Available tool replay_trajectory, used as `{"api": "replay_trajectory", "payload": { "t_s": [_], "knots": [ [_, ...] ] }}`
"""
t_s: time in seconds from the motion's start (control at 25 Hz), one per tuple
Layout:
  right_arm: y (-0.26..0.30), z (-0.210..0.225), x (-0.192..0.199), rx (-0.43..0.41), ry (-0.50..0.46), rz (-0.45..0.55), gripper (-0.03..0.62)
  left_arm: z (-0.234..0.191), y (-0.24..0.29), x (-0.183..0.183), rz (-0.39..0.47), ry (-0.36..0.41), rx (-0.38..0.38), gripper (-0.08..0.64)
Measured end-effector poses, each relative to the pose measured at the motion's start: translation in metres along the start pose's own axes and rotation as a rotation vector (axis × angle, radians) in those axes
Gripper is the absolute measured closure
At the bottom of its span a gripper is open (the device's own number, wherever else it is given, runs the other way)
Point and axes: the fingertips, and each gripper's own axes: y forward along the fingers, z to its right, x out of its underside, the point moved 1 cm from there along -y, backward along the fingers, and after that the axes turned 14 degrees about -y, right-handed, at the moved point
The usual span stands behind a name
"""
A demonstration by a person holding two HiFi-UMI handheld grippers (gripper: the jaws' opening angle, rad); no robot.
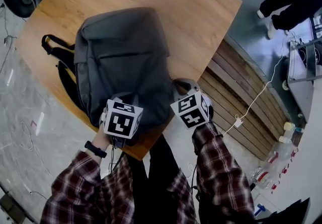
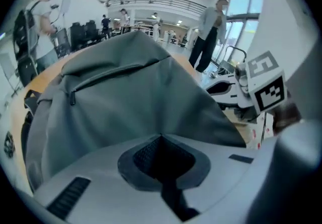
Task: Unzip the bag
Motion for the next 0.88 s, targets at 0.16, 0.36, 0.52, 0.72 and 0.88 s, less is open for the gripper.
{"api": "replay_trajectory", "payload": {
  "t_s": [0.16, 0.36, 0.52, 0.72, 0.88],
  "knots": [
    [0.006, 0.007, -0.004, -0.028, -0.001, -0.006, 0.577, 0.000, 0.003, -0.004, 0.040, -0.069, 0.002, 0.551],
    [-0.002, -0.005, 0.010, -0.057, 0.054, -0.025, 0.580, -0.005, 0.008, -0.007, 0.055, -0.096, -0.008, 0.551],
    [-0.018, -0.026, 0.022, -0.098, 0.117, -0.039, 0.580, -0.004, 0.013, -0.015, 0.085, -0.112, -0.019, 0.552],
    [-0.051, -0.072, 0.026, -0.130, 0.211, -0.005, 0.580, -0.001, 0.020, -0.028, 0.102, -0.159, -0.026, 0.551],
    [-0.065, -0.099, 0.013, -0.126, 0.291, 0.036, 0.578, 0.004, 0.023, -0.039, 0.128, -0.175, -0.048, 0.551]
  ]
}}
